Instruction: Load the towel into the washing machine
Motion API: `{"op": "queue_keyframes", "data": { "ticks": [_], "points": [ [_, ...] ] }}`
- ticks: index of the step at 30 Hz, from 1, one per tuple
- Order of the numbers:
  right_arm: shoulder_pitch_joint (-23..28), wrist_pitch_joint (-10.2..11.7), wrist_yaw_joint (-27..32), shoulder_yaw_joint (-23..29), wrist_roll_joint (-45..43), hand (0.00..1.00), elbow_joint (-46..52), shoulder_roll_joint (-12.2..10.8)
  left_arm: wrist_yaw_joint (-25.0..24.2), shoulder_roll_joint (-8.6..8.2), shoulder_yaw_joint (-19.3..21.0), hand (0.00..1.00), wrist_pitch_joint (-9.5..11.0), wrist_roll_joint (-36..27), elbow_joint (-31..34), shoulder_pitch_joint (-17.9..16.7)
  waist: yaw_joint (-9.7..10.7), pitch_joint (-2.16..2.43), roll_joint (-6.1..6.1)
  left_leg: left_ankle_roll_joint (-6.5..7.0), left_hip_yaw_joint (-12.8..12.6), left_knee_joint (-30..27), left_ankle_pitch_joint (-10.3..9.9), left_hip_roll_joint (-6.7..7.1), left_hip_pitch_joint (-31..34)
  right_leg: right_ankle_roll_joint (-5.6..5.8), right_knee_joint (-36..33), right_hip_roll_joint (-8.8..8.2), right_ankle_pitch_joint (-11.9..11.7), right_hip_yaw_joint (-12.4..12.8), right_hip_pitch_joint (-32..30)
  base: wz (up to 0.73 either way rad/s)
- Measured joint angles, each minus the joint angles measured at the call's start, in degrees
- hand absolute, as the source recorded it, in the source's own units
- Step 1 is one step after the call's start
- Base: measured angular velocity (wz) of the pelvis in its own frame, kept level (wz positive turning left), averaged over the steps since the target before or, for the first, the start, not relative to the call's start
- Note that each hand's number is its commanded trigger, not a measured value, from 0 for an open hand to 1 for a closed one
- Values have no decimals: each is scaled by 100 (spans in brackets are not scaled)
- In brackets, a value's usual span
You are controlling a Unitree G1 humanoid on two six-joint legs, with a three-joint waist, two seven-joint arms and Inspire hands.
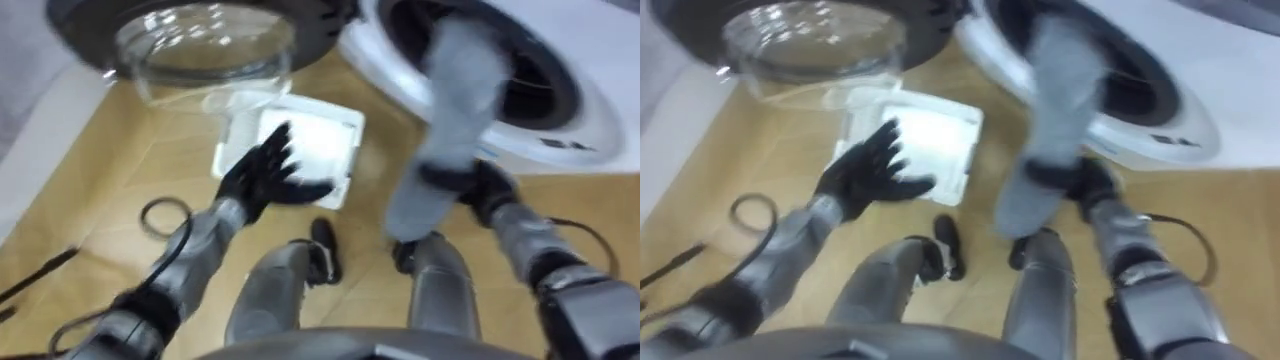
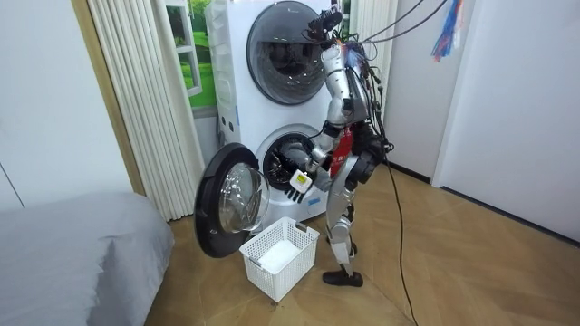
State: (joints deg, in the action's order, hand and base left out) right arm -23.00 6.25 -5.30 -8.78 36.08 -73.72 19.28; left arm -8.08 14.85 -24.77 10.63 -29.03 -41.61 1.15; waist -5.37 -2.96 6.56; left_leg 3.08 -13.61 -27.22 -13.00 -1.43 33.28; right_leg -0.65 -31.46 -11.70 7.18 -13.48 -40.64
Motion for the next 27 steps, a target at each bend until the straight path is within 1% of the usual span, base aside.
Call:
{"op": "queue_keyframes", "data": {
  "ticks": [1, 2, 4, 5, 7, 8, 10, 11, 12, 13, 14, 15, 16, 17, 18, 19, 20, 21, 22, 23, 24, 25, 26, 27],
  "points": [
    [-126, -6, 5, 90, 291, 100, -86, 110, 69, 11, 63, 0, -42, 73, 1, -78, -16, -3, 28, 13, 18, 5, 10, 43, 11, 20, -79, -64, 56, -22, -22, 33],
    [-262, -6, 2, 172, 570, 100, -191, 190, 130, -1, 138, 0, -76, 190, 1, -141, -30, -3, 30, 17, 27, 9, 12, 98, 15, 25, -184, -151, 126, -77, -53, 30],
    [-422, -49, -7, 324, 941, 100, -263, 315, 185, -10, 170, 0, -170, 397, 0, -200, -61, -2, 32, 32, 40, 40, 20, 159, 33, 46, -277, -226, 185, -82, -108, 17],
    [-474, -85, -7, 381, 1015, 100, -264, 355, 197, -11, 181, 0, -193, 465, 0, -201, -83, -2, 32, 34, 54, 45, 22, 169, 54, 46, -288, -236, 187, -79, -140, 9],
    [-635, -148, -2, 392, 1360, 100, -246, 551, 253, -11, 193, 0, -308, 560, 29, -216, -140, -2, 22, 50, 36, 46, 31, 224, 164, 54, -425, -325, 241, -62, -308, 8],
    [-672, -169, 4, 390, 1438, 100, -240, 590, 277, -8, 211, 0, -344, 560, 56, -242, -160, 4, 12, 50, 17, 26, 31, 232, 201, 59, -467, -332, 251, -37, -369, 0],
    [-804, -273, 36, 376, 1869, 100, -232, 714, 406, 22, 226, 0, -430, 659, 194, -349, -233, 2, -37, 50, -21, -64, 32, 233, 298, 50, -610, -378, 261, -18, -537, 0],
    [-876, -334, 49, 376, 2055, 100, -232, 783, 476, 26, 226, 0, -435, 745, 251, -404, -241, -8, -66, 49, -24, -62, 33, 248, 316, 49, -710, -429, 261, -48, -603, 5],
    [-912, -349, 61, 376, 2150, 100, -232, 802, 511, 28, 227, 0, -437, 755, 271, -437, -243, -26, -130, 48, -38, -61, 33, 254, 321, 49, -757, -446, 261, -51, -642, -3],
    [-985, -389, 97, 379, 2367, 100, -209, 808, 593, 41, 240, 0, -439, 764, 333, -527, -243, -13, -192, 46, -75, -64, 35, 257, 327, 37, -812, -466, 269, -54, -689, -7],
    [-1002, -403, 101, 378, 2477, 100, -184, 807, 635, 50, 245, 0, -441, 790, 384, -577, -236, -10, -244, 42, -89, -64, 37, 263, 334, 27, -840, -485, 275, -50, -717, -4],
    [-1028, -491, 109, 380, 2739, 100, -105, 807, 685, 51, 262, 0, -443, 867, 467, -631, -224, -5, -321, 34, -94, -74, 43, 271, 354, -11, -846, -511, 300, -50, -733, 7],
    [-1047, -600, 164, 380, 2982, 100, 40, 808, 743, 54, 263, 0, -462, 892, 556, -661, -205, -9, -390, 32, -77, -148, 45, 269, 414, -37, -846, -511, 323, -66, -747, 8],
    [-1075, -664, 170, 382, 3154, 100, 108, 810, 760, 67, 278, 0, -484, 886, 626, -698, -194, -13, -450, 32, -82, -173, 45, 270, 439, -57, -846, -513, 337, -59, -764, 5],
    [-1147, -796, 185, 387, 3466, 93, 258, 810, 762, 101, 331, 0, -493, 885, 729, -789, -143, -5, -552, 33, -92, -213, 45, 270, 476, -73, -856, -516, 346, -44, -789, 0],
    [-1246, -952, 167, 387, 3923, 5, 313, 806, 764, 127, 369, 0, -518, 890, 744, -833, -113, -2, -620, 35, -91, -267, 46, 267, 502, -85, -839, -522, 351, -52, -792, 3],
    [-1285, -990, 158, 387, 4108, 0, 313, 806, 770, 128, 392, 0, -534, 893, 750, -843, -118, -5, -644, 44, -87, -286, 51, 272, 509, -86, -841, -529, 349, -59, -791, 9],
    [-1353, -1012, 162, 387, 4450, 0, 312, 806, 823, 156, 431, 0, -538, 895, 823, -915, -119, -17, -688, 59, -67, -327, 60, 286, 526, -80, -857, -544, 344, -71, -791, 12],
    [-1404, -1034, 232, 429, 4758, 0, 381, 806, 921, 185, 449, 0, -546, 901, 926, -1009, -107, -17, -711, 73, -45, -362, 67, 292, 570, -74, -859, -560, 335, -68, -803, 17],
    [-1431, -1114, 375, 612, 5004, 0, 548, 806, 1013, 205, 468, 0, -580, 902, 1030, -1086, -87, -21, -746, 93, -41, -360, 76, 313, 633, -65, -882, -592, 328, -67, -858, 17],
    [-1476, -1140, 437, 697, 5126, 0, 575, 806, 1043, 203, 483, 0, -590, 900, 1054, -1108, -67, -25, -757, 106, -43, -354, 82, 319, 667, -59, -903, -604, 325, -60, -886, 18],
    [-1611, -1183, 610, 876, 5296, 0, 577, 806, 1105, 199, 513, 0, -644, 901, 1118, -1151, -51, -19, -778, 122, -44, -393, 82, 322, 753, -53, -938, -613, 317, -46, -958, 14],
    [-1723, -1246, 796, 1086, 5518, 0, 579, 798, 1154, 160, 588, 0, -668, 930, 1184, -1209, -12, -19, -779, 137, -34, -444, 85, 317, 830, -57, -956, -627, 304, -69, -1000, 14],
    [-1740, -1259, 899, 1149, 5575, 0, 603, 789, 1179, 135, 633, 0, -685, 1003, 1215, -1239, 18, -19, -779, 147, -38, -450, 91, 323, 849, -53, -973, -642, 301, -72, -1015, 15]
  ]
}}
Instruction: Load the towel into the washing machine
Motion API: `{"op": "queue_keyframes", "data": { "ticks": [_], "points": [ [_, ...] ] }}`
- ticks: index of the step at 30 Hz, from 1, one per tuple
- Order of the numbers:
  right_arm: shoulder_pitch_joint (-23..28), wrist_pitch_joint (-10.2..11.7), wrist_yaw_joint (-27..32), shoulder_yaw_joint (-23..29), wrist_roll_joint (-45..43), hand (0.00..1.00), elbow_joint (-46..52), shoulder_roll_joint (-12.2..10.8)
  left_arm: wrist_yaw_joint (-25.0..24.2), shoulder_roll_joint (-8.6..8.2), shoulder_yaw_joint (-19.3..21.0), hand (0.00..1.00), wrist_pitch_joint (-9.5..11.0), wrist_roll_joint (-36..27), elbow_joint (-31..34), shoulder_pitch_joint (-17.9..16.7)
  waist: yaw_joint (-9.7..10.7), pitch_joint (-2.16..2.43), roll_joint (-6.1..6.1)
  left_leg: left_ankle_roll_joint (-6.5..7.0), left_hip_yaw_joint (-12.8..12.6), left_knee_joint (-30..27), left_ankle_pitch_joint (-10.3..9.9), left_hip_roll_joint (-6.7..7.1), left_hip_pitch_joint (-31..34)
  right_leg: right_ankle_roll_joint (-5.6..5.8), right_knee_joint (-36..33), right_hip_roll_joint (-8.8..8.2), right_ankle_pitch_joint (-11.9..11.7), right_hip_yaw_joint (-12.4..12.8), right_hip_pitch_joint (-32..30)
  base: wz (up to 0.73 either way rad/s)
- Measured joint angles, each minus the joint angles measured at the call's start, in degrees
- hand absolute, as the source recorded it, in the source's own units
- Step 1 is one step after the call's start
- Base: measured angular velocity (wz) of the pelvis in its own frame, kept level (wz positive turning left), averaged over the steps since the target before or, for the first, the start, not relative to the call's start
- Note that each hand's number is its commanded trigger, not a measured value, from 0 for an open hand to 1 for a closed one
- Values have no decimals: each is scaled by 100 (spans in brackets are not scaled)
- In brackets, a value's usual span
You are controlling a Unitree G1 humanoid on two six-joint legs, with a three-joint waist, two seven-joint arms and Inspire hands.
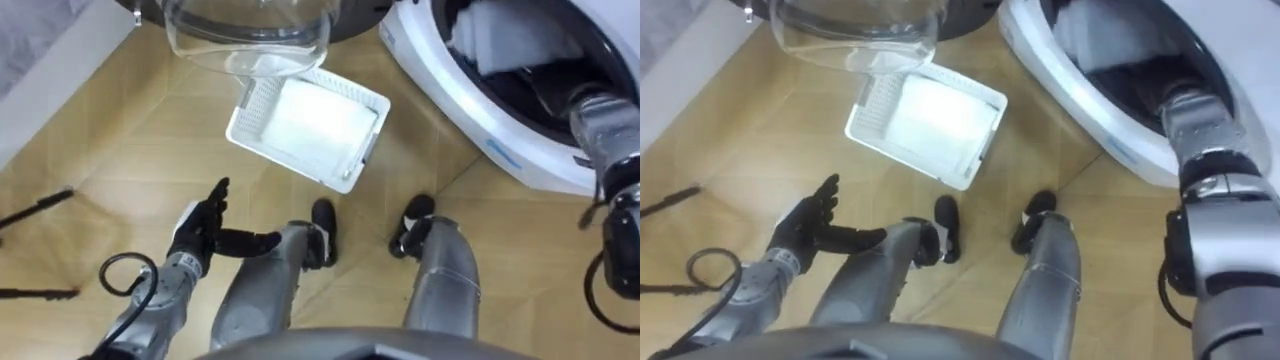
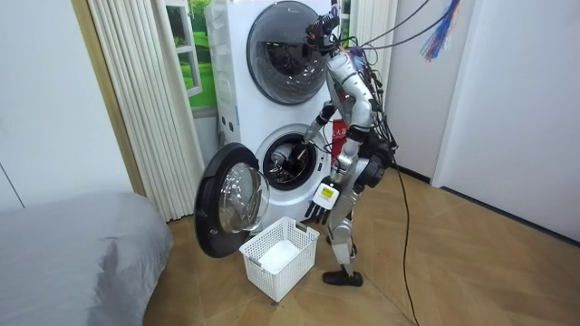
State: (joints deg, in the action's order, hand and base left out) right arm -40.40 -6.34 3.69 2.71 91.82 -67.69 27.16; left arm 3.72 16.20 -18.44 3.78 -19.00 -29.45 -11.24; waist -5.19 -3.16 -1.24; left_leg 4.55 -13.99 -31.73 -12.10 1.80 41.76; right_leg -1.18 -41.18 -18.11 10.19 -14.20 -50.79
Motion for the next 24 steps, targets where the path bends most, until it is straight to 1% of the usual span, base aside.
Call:
{"op": "queue_keyframes", "data": {
  "ticks": [1, 2, 3, 4, 5, 6, 7, 8, 10, 12, 15, 16, 17, 21, 22, 23, 24],
  "points": [
    [-13, -44, 245, 79, 2, 0, 71, -5, 52, -54, 64, 0, -13, 182, 47, -33, 43, -1, -2, 15, -3, -15, 9, 18, 18, 4, -59, -37, -2, -17, -11, 16],
    [-45, -69, 488, 138, 4, 0, 97, -5, 83, -154, 163, 0, -13, 424, 50, -37, 76, -2, -4, 25, 1, -16, 14, 54, 21, 12, -80, -84, 3, -17, -28, 15],
    [-82, -70, 596, 143, 0, 0, 95, -5, 108, -213, 220, 0, -13, 524, 49, -39, 107, -2, -3, 34, 6, -21, 20, 82, 25, 24, -97, -114, 10, -14, -43, 17],
    [-144, -71, 773, 152, 6, 0, 90, -5, 162, -295, 267, 0, -12, 631, 48, -37, 182, 6, 11, 52, 3, -82, 29, 124, 51, 39, -174, -191, 26, -31, -67, 14],
    [-153, -72, 841, 198, 12, 0, 88, -6, 184, -313, 267, 0, -12, 632, 47, -30, 189, 5, 10, 65, -2, -116, 21, 127, 64, 47, -184, -202, 33, -27, -77, 13],
    [-164, -74, 972, 362, 15, 0, 76, -8, 219, -360, 267, 0, -12, 632, 45, -24, 191, 4, 8, 88, -14, -168, 7, 141, 81, 66, -255, -232, 46, -24, -85, 12],
    [-186, -74, 1113, 579, 19, 0, 73, -7, 235, -404, 265, 0, -17, 632, 39, -25, 207, 4, 8, 107, -15, -193, -4, 191, 96, 95, -295, -294, 74, -22, -114, 12],
    [-208, -73, 1177, 673, 19, 0, 68, -7, 238, -415, 262, 0, -22, 635, 37, -28, 208, 5, 9, 133, -27, -217, -20, 196, 106, 108, -318, -301, 83, -6, -130, 8],
    [-245, -71, 1316, 830, 20, 0, 23, -6, 245, -411, 275, 0, -108, 701, 30, -28, 196, 6, 14, 179, -33, -322, -59, 187, 145, 129, -350, -315, 94, -5, -134, 0],
    [-358, -70, 1382, 976, 20, 0, -122, -7, 278, -410, 269, 0, -137, 760, 33, -27, 195, 4, 24, 189, -32, -347, -67, 185, 160, 132, -350, -318, 96, -10, -137, 0],
    [-403, -41, 1411, 1001, 39, 0, -175, -6, 306, -419, 245, 0, -152, 841, 34, -18, 185, 2, 80, 186, -23, -390, -92, 161, 162, 135, -346, -299, 98, -23, -109, 0],
    [-411, 12, 1412, 1001, 39, 0, -175, -7, 306, -426, 244, 0, -183, 841, 33, 9, 175, 4, 97, 185, -23, -392, -94, 158, 162, 135, -344, -297, 98, -24, -106, 0],
    [-415, 57, 1422, 1001, 40, 0, -175, -7, 306, -425, 244, 0, -198, 842, 31, 44, 166, 4, 104, 185, -23, -389, -94, 158, 162, 134, -343, -297, 98, -24, -107, 0],
    [-405, 123, 1437, 989, 52, 0, -175, -7, 306, -432, 226, 0, -232, 841, -9, 181, 146, 2, 112, 189, -26, -392, -97, 158, 150, 136, -344, -299, 97, -24, -92, 0],
    [-383, 164, 1402, 989, 87, 0, -192, -7, 299, -433, 193, 0, -231, 841, -97, 268, 125, -6, 135, 189, -15, -383, -97, 155, 115, 137, -326, -295, 96, -43, -47, 0],
    [-382, 185, 1358, 989, 89, 0, -230, -7, 296, -434, 174, 0, -243, 838, -157, 317, 111, -3, 152, 189, -12, -355, -97, 153, 93, 139, -309, -292, 94, -53, -17, 0],
    [-374, 245, 1264, 989, 82, 0, -269, -7, 282, -436, 131, 0, -264, 834, -260, 402, 90, 1, 225, 187, 0, -304, -99, 125, 47, 143, -231, -262, 80, -104, 68, -9]
  ]
}}
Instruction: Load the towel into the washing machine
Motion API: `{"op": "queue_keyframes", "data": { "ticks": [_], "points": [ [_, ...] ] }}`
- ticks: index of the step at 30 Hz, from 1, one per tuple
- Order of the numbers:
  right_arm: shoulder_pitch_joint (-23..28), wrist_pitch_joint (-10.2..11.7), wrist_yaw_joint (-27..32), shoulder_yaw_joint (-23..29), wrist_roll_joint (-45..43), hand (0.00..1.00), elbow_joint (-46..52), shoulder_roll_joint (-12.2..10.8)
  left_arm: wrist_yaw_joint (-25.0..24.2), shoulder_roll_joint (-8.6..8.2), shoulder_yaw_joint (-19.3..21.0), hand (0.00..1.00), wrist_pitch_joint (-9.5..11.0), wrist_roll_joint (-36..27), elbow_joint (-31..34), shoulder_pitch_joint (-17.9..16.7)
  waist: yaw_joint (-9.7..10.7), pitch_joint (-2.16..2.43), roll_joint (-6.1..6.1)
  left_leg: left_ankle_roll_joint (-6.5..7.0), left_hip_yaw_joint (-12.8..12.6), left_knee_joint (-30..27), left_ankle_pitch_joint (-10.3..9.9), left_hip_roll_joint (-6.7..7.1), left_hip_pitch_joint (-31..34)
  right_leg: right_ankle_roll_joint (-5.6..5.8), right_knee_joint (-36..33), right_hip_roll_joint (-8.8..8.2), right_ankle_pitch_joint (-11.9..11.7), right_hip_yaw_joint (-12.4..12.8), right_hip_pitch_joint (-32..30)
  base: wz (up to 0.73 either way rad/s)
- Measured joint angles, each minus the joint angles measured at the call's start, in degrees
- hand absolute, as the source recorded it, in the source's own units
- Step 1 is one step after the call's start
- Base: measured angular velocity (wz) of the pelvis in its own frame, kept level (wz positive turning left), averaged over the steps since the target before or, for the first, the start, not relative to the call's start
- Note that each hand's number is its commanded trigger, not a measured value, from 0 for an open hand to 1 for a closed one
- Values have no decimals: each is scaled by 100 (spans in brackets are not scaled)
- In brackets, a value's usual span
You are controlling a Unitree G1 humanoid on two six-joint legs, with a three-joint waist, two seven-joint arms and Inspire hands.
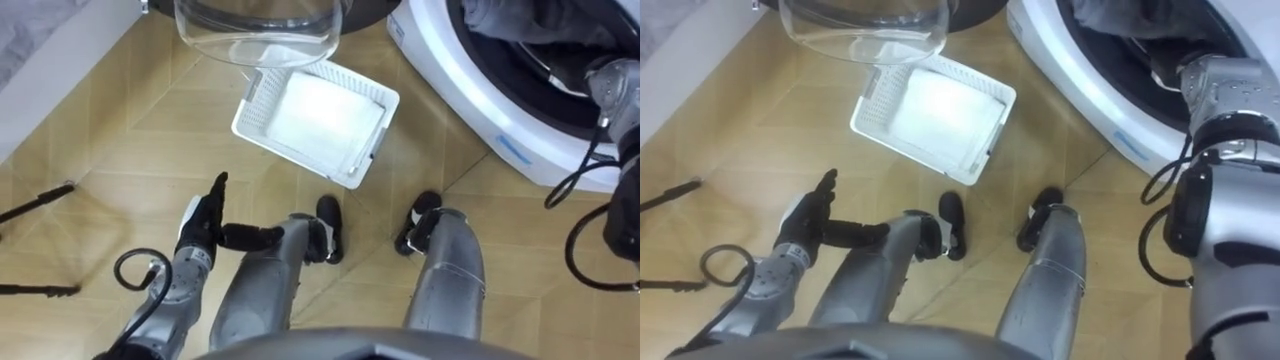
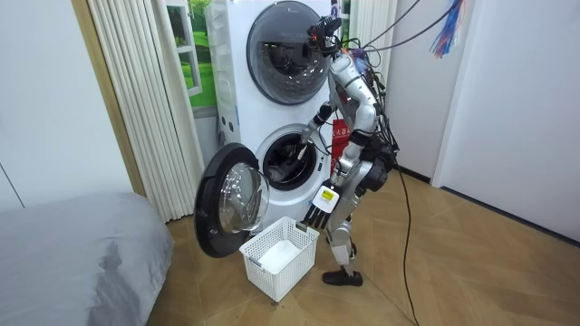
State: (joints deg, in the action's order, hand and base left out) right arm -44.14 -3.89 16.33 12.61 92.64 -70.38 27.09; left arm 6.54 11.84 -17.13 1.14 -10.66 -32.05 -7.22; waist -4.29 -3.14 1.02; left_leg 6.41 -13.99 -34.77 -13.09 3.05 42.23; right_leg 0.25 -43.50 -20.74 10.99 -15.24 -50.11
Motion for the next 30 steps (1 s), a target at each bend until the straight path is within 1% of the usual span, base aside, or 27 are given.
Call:
{"op": "queue_keyframes", "data": {
  "ticks": [1, 2, 4, 5, 7, 8, 9, 10, 11, 13, 14, 15, 16, 17, 18, 19, 20, 21, 22, 23, 24, 25, 27, 28, 29, 30],
  "points": [
    [55, 87, -137, -11, 2, 0, 0, 0, -34, 1, -1, 0, -19, 12, -22, 59, -83, -3, 43, -8, -19, 57, -6, -51, -55, 2, 119, 71, -46, -16, 78, -13],
    [112, 139, -225, -13, 8, 0, -9, 0, -64, 2, -2, 0, -24, 15, -42, 93, -124, -3, 57, -13, -17, 106, -4, -65, -107, -2, 180, 99, -68, -31, 135, -15],
    [471, 165, -573, -25, -12, 0, -57, -33, -150, 1, -6, 0, -29, 147, -134, 135, -261, -7, 80, -43, -19, 336, 12, -103, -445, 24, 420, 194, -94, -94, 479, -10],
    [562, 165, -648, -38, -41, 0, -74, -58, -181, 3, -3, 0, -28, 177, -169, 132, -266, -2, 89, -55, -16, 414, 19, -111, -546, 29, 491, 211, -97, -133, 594, -4],
    [982, 278, -929, -324, -148, 0, -74, -241, -284, 5, -4, 0, -31, 254, -418, 144, -262, 0, 95, -117, 19, 674, 57, -193, -924, 58, 865, 351, -141, -304, 1061, 0],
    [1221, 283, -1103, -481, -338, 0, -94, -316, -362, -4, -7, 0, -26, 265, -607, 178, -226, 1, 95, -150, 62, 828, 76, -210, -1127, 74, 1014, 403, -153, -403, 1311, 0],
    [1367, 285, -1209, -515, -489, 0, -122, -353, -392, -6, -8, 0, -22, 287, -741, 209, -212, 3, 98, -161, 86, 907, 82, -220, -1233, 81, 1105, 425, -157, -473, 1445, 10],
    [1603, 285, -1411, -601, -786, 0, -221, -407, -399, 2, 15, 0, -21, 349, -880, 237, -196, 2, 95, -182, 146, 1014, 95, -237, -1391, 105, 1258, 489, -169, -540, 1659, 9],
    [1704, 285, -1503, -675, -983, 0, -269, -429, -393, 11, 30, 0, 3, 396, -946, 242, -190, 3, 88, -193, 163, 1066, 102, -243, -1462, 119, 1327, 516, -174, -544, 1753, 8],
    [2168, 350, -1747, -819, -2003, 0, -299, -507, -394, 27, 128, 0, 97, 427, -1211, 243, -174, 14, 61, -203, 194, 1209, 108, -263, -1716, 193, 1539, 610, -194, -535, 2042, 2],
    [2308, 396, -1795, -939, -2278, 0, -312, -508, -387, 43, 156, 0, 105, 483, -1259, 243, -177, 14, 52, -203, 191, 1228, 108, -277, -1777, 212, 1612, 644, -206, -531, 2123, -11],
    [2625, 477, -1896, -1196, -2901, 0, -311, -513, -373, 90, 180, 0, 171, 584, -1420, 244, -172, 33, 18, -203, 158, 1293, 108, -310, -1915, 256, 1797, 722, -239, -520, 2298, -21],
    [2912, 529, -1972, -1380, -3555, 0, -254, -559, -372, 114, 282, 0, 230, 589, -1601, 244, -151, 66, -32, -204, 159, 1395, 108, -327, -2086, 271, 1941, 785, -249, -509, 2472, -19],
    [3051, 552, -1981, -1405, -3813, 0, -256, -598, -372, 120, 357, 0, 261, 596, -1687, 241, -110, 79, -52, -204, 162, 1417, 108, -336, -2153, 274, 2009, 809, -251, -523, 2567, -11],
    [3311, 600, -1992, -1411, -4288, 0, -273, -673, -365, 152, 467, 0, 327, 650, -1848, 222, -27, 106, -90, -204, 165, 1465, 108, -362, -2313, 292, 2148, 868, -262, -528, 2771, -9],
    [3585, 636, -1994, -1421, -4674, 0, -274, -740, -350, 197, 566, 0, 374, 644, -1934, 152, 28, 155, -153, -219, 162, 1579, 117, -375, -2509, 299, 2294, 924, -266, -521, 2970, -19],
    [3860, 706, -1976, -1500, -5044, 0, -223, -784, -317, 236, 646, 0, 430, 646, -1972, 41, 73, 191, -199, -243, 154, 1673, 107, -402, -2714, 314, 2430, 999, -283, -472, 3161, -26],
    [3978, 744, -1956, -1543, -5248, 0, -191, -800, -314, 243, 701, 0, 451, 656, -1976, -29, 78, 215, -206, -274, 160, 1709, 90, -424, -2814, 317, 2510, 1044, -298, -463, 3272, -28],
    [4209, 816, -1941, -1585, -5613, 0, -157, -846, -309, 261, 794, 0, 496, 668, -1991, -158, 125, 254, -216, -341, 163, 1768, 51, -444, -3011, 314, 2688, 1137, -318, -464, 3505, -24],
    [4452, 845, -1914, -1594, -5899, 0, -87, -898, -300, 292, 820, 0, 557, 671, -2010, -251, 160, 282, -227, -382, 167, 1824, 27, -472, -3180, 312, 2818, 1212, -330, -449, 3691, -21],
    [4564, 875, -1897, -1605, -6007, 0, -66, -919, -297, 291, 823, 0, 578, 673, -2052, -257, 164, 286, -227, -384, 160, 1871, 26, -486, -3271, 310, 2874, 1241, -342, -444, 3777, -17],
    [4724, 897, -1887, -1650, -6231, 0, -68, -959, -296, 279, 821, 0, 584, 673, -2117, -259, 184, 289, -220, -386, 150, 1980, 25, -531, -3457, 309, 2950, 1289, -349, -422, 3930, -12],
    [4896, 920, -1903, -1657, -6586, 0, -69, -1017, -303, 269, 822, 0, 615, 689, -2214, -267, 233, 285, -192, -428, 131, 2149, 44, -533, -3707, 308, 3019, 1341, -350, -375, 4116, -11],
    [4983, 970, -1895, -1641, -6771, 0, -73, -1060, -304, 269, 830, 0, 666, 723, -2330, -255, 250, 289, -148, -470, 131, 2220, 27, -549, -3832, 307, 3091, 1389, -350, -372, 4238, -10],
    [5035, 1020, -1896, -1627, -6943, 0, -96, -1101, -305, 254, 912, 0, 671, 815, -2377, -254, 272, 282, -121, -484, 130, 2264, 32, -556, -3913, 307, 3115, 1409, -350, -356, 4312, -7],
    [5060, 1035, -1898, -1609, -7025, 0, -94, -1120, -304, 242, 969, 0, 679, 863, -2390, -261, 283, 289, -107, -496, 129, 2293, 39, -556, -3956, 307, 3124, 1415, -350, -353, 4336, 0]
  ]
}}
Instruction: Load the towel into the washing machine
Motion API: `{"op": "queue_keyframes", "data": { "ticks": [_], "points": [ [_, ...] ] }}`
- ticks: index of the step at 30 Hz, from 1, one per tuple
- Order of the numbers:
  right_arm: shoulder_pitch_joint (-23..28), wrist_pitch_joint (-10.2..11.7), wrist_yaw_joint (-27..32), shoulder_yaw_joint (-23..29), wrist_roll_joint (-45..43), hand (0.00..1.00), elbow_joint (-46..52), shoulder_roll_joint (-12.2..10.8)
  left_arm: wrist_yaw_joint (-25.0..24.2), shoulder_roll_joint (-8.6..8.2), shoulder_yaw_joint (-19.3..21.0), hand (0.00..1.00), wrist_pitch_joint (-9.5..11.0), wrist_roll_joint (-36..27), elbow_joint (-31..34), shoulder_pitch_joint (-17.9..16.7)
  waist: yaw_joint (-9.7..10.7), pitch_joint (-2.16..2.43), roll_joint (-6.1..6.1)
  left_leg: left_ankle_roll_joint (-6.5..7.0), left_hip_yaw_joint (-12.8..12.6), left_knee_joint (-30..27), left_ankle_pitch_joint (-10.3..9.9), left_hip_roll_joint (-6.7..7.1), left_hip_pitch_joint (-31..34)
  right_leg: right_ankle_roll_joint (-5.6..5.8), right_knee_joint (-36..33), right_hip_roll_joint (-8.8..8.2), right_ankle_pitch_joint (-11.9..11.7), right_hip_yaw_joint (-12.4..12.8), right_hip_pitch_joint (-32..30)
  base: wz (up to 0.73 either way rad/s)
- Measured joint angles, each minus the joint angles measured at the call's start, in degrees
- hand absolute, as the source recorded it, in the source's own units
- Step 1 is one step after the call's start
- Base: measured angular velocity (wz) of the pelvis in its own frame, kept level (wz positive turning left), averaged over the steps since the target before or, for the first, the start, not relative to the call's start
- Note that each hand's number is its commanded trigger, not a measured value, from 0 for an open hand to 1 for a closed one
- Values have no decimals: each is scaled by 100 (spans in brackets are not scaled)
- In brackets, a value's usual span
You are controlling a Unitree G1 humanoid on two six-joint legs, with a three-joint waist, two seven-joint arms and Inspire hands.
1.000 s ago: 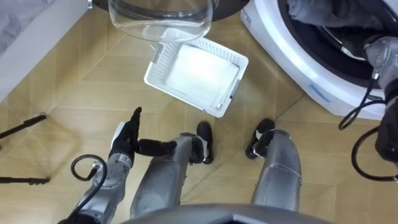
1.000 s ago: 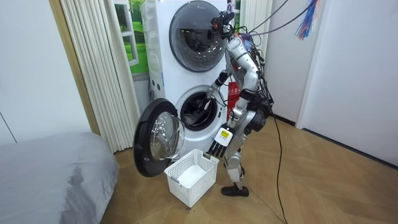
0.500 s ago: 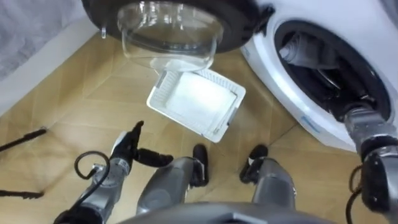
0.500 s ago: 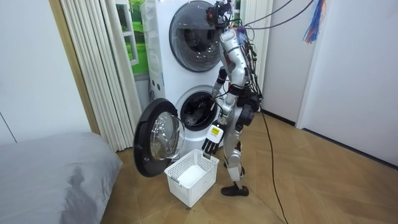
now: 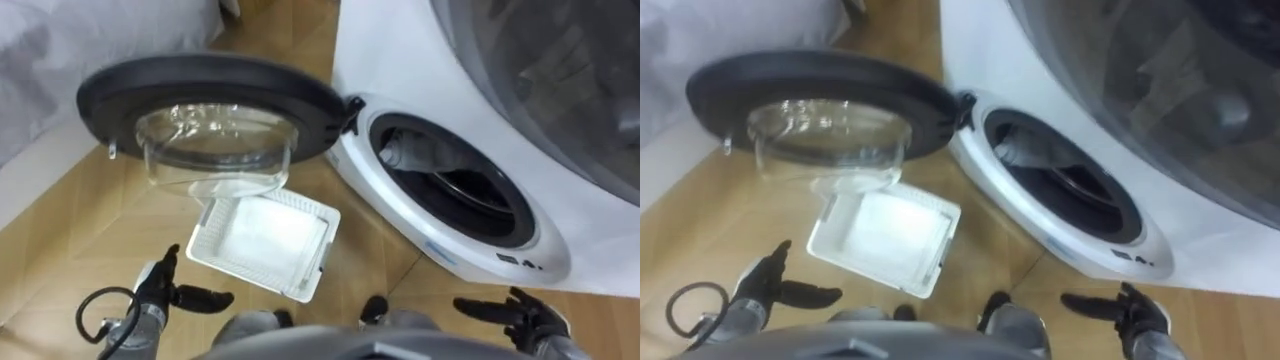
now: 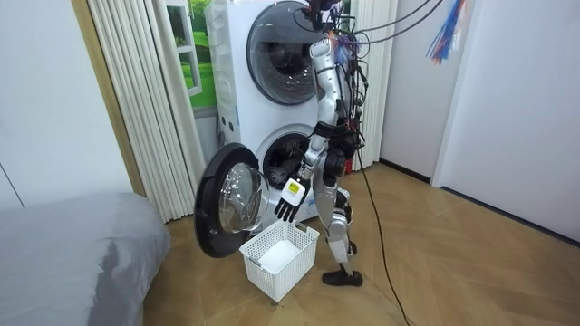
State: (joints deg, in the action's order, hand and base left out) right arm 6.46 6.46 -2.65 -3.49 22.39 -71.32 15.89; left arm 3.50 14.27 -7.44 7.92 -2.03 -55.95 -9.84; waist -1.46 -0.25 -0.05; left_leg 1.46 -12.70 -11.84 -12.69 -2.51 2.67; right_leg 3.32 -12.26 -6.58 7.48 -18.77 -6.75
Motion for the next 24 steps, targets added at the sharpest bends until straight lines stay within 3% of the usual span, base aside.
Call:
{"op": "queue_keyframes", "data": {
  "ticks": [3, 7, 15, 24],
  "points": [
    [69, 24, -3, 43, -258, 0, 0, -68, 14, -40, 226, 0, 35, 56, -31, -72, 26, 3, 65, -27, -134, 160, 15, -12, -219, -13, 71, 45, -8, 46, 131, -10],
    [110, 93, -3, 170, -389, 0, 27, -250, 87, -219, 614, 0, 87, 14, -42, -355, 43, -6, 75, -65, -215, 251, -5, -21, -445, -19, 89, 85, -12, 151, 292, -14],
    [156, 109, 0, 247, -473, 0, 3, -479, 90, -319, 635, 0, 76, -8, -292, -400, 50, -22, 43, -117, -249, 422, -37, -35, -640, -29, 97, 139, -68, 243, 362, -6],
    [149, -20, -10, 306, -655, 0, 1, -526, 85, -546, 780, 0, -358, 39, -556, -188, 137, 2, 57, -158, -285, 409, -62, -88, -779, -41, 187, 236, -81, 384, 492, -5]
  ]
}}
